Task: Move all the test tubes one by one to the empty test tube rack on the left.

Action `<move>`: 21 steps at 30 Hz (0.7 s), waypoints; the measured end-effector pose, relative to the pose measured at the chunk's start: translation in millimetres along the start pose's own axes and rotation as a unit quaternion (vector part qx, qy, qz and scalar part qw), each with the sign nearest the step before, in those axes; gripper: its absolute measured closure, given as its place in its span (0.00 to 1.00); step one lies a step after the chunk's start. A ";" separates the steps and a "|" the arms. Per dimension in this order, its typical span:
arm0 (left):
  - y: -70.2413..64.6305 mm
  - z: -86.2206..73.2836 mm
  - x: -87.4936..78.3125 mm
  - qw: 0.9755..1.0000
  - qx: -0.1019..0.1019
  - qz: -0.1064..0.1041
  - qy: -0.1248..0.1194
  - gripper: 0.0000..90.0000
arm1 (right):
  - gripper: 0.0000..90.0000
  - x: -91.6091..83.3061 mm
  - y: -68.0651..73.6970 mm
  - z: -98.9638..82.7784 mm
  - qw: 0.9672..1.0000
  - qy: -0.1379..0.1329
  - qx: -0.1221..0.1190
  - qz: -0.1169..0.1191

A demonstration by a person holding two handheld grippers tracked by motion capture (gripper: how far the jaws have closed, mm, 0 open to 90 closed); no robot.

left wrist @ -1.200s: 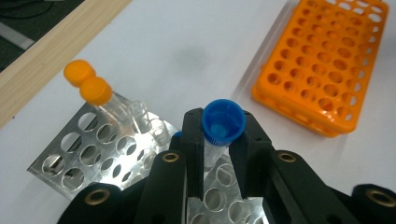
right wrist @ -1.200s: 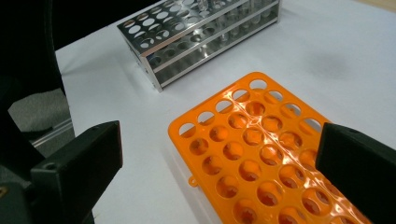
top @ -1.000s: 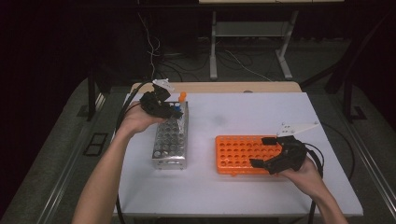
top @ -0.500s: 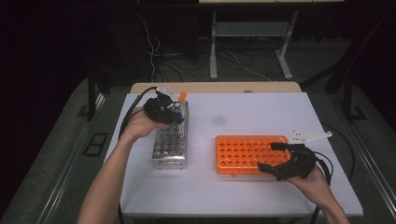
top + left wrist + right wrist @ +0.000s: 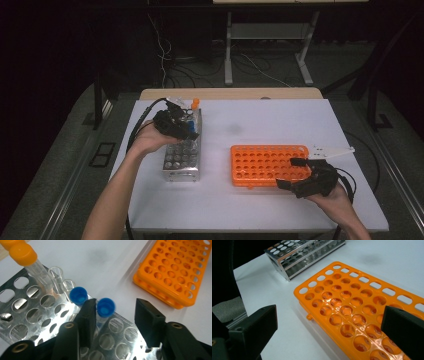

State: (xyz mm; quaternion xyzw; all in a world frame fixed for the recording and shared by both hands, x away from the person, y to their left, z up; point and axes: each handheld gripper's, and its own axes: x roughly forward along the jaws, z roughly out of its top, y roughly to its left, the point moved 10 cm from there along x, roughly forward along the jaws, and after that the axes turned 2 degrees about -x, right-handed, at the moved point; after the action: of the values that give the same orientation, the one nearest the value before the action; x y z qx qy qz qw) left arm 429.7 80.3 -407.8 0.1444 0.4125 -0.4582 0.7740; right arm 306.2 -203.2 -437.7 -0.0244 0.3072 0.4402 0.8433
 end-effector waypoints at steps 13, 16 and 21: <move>-15.6 -3.6 -26.9 0.999 -0.023 0.011 -0.041 0.31 | 0.00 -0.8 -1.8 -12.8 1.000 -0.001 0.015 -0.006; -19.3 -7.4 -30.0 0.998 -0.026 0.013 -0.047 0.25 | 0.00 -0.3 -1.0 -14.8 1.000 0.000 0.016 -0.006; -24.3 -14.8 -33.6 0.997 -0.040 0.013 -0.071 0.17 | 0.00 1.4 1.6 -17.3 1.000 0.001 0.016 -0.004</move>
State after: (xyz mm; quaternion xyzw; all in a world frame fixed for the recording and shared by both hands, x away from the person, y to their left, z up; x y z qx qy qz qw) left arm 394.1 96.0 -387.3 0.0855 0.3725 -0.4403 0.8125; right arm 297.0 -206.6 -452.1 -0.0126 0.3155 0.4317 0.8450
